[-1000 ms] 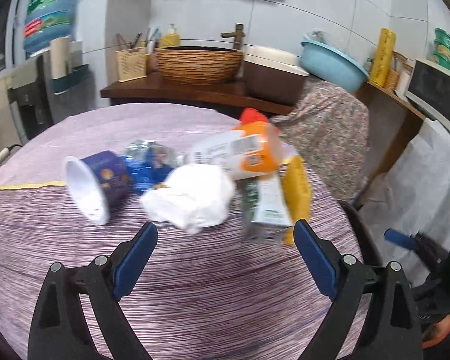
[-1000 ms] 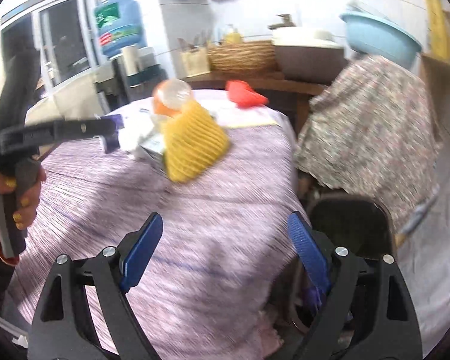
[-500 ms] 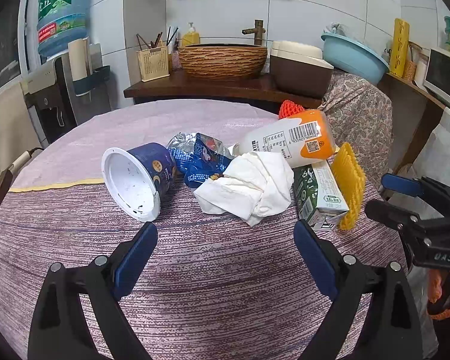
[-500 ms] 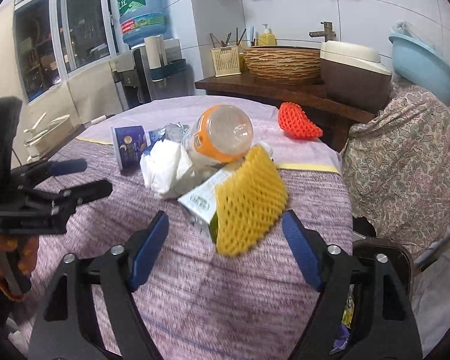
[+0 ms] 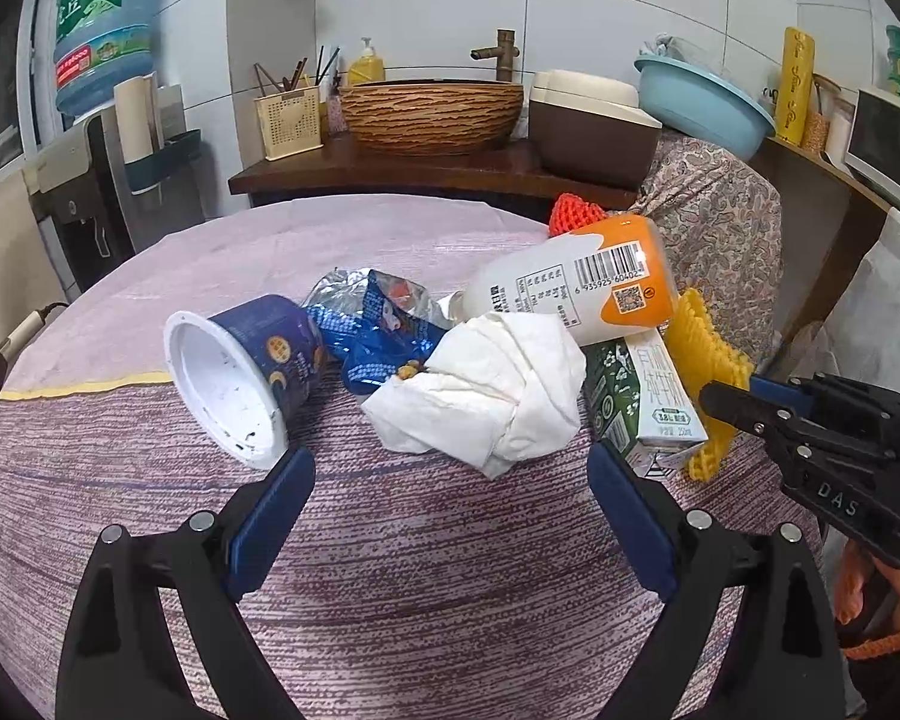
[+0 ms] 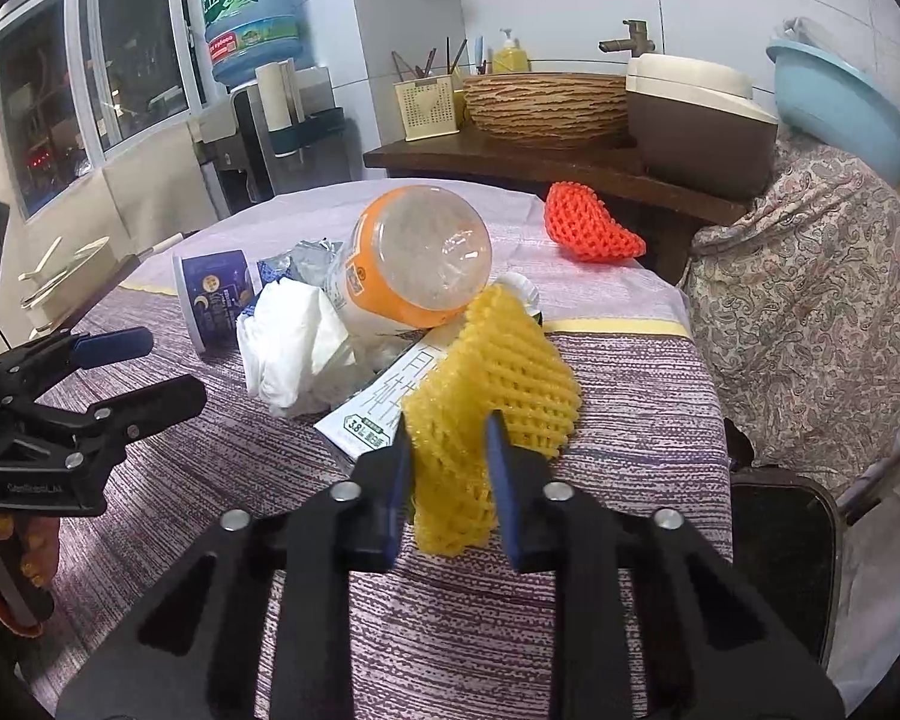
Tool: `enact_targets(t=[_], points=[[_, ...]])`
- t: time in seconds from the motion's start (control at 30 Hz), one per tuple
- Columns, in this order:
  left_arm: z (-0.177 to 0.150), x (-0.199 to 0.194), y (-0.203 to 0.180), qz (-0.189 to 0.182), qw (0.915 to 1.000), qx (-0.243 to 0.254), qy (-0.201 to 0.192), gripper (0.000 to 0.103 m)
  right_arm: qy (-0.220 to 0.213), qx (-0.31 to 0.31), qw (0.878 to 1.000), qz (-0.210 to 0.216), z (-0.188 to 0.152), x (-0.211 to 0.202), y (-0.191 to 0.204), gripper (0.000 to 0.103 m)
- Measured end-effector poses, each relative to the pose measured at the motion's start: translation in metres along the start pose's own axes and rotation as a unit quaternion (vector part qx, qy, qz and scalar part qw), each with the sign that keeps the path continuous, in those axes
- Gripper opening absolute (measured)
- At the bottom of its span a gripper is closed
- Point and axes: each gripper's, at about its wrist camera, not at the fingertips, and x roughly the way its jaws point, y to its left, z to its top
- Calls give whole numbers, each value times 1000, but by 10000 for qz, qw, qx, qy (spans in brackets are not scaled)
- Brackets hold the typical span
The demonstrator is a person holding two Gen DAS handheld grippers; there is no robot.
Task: Collect trash
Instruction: 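Grasp the yellow foam net with the right tool while the left tool grasps the white tissue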
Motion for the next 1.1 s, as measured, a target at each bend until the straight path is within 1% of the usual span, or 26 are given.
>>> enact_targets(t=[0.17,0.3,0.37,0.47,0.53,0.57,0.63,0.67,0.73,0.77,0.83,0.93,0.97,1.1], points=[[6,13,-8,115,9998,177,30,91,-124,-72,9999,-61,-3,-10,-2,11],[9,24,-17,258,9987,440,53,91,-181,-59,9998,-50,-4,-17,-5,10],[10,31,-20,311,9982,494,119,91,-233,-101,9997,-67,-5,-22,-4,11],[8,38,-23,285,9980,533,204,87,-275,-124,9995,-67,-6,-28,-4,10],[6,41,-26,384,9972,609,225,77,-287,-107,9995,-47,-7,-30,-4,10],[6,43,-27,434,9968,616,250,74,-302,-106,9995,-36,-8,-31,-5,11],[5,46,-24,356,9975,519,319,61,-309,-119,9994,-45,-9,-32,-4,10],[4,46,-22,285,9980,441,346,58,-305,-119,9995,-38,-9,-33,-5,10],[3,45,-21,196,9984,384,359,38,-298,-102,9995,-25,-11,-33,-6,10],[3,45,-21,147,9985,378,359,34,-297,-90,9995,-17,-11,-34,-6,10],[1,42,-22,104,9987,356,336,23,-295,-68,9995,4,-13,-34,-8,10],[-1,37,-20,-51,9992,241,326,17,-310,-41,9995,37,-13,-36,-9,10],[-2,35,-18,-116,9992,185,325,16,-321,-36,9995,48,-14,-37,-9,10],[-4,23,-14,-186,9995,63,249,15,-351,-16,9993,90,-17,-42,-10,10]])
